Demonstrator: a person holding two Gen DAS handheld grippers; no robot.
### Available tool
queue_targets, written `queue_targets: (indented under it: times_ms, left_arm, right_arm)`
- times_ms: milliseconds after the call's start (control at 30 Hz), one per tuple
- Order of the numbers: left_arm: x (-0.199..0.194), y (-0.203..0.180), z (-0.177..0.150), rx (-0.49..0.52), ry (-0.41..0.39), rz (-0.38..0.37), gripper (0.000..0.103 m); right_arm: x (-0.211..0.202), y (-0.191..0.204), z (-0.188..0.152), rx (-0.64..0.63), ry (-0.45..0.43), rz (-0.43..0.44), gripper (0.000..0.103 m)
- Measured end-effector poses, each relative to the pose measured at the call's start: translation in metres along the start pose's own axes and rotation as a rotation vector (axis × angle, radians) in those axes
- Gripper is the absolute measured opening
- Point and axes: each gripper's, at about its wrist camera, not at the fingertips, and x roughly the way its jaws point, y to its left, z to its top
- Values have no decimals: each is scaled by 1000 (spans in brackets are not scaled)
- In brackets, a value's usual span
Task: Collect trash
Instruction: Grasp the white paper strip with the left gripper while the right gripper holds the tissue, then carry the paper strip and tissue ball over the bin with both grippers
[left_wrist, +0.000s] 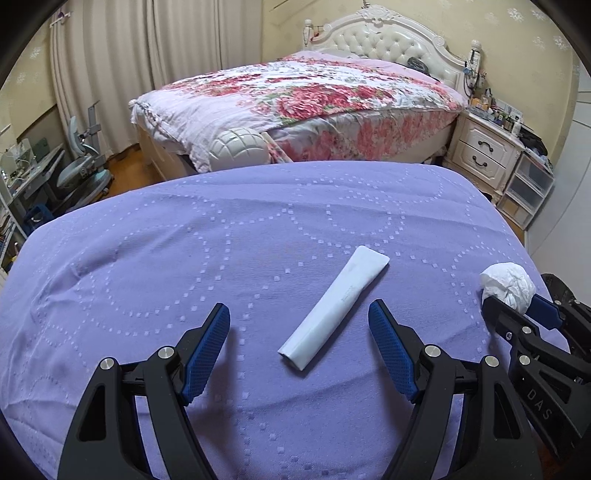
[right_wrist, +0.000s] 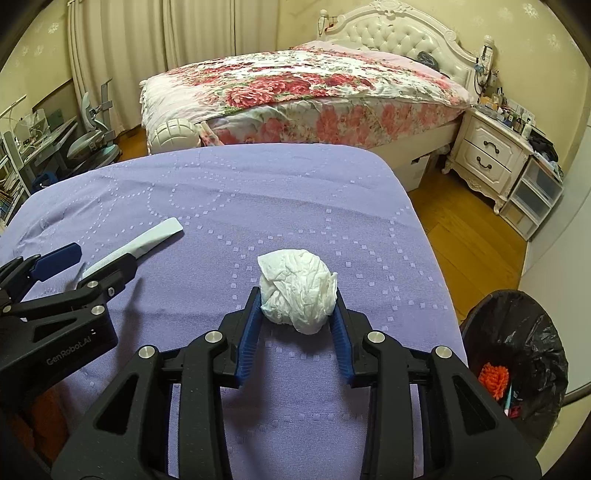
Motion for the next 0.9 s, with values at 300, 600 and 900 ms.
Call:
queue_targets:
  times_ms: [300,600,900]
  left_arm:
    - [0,-8,-4,44,6,-17,29]
    - [-12,-5,-14,29,-6,-26,15]
    - [-38,7,-41,-23,-18,-15,15]
  right_arm:
    - [1,0,0,0,2,-1,35]
    - [-1,1,-5,-1,3,-4,34]
    - [-20,10,-30,-28,-3,14,33]
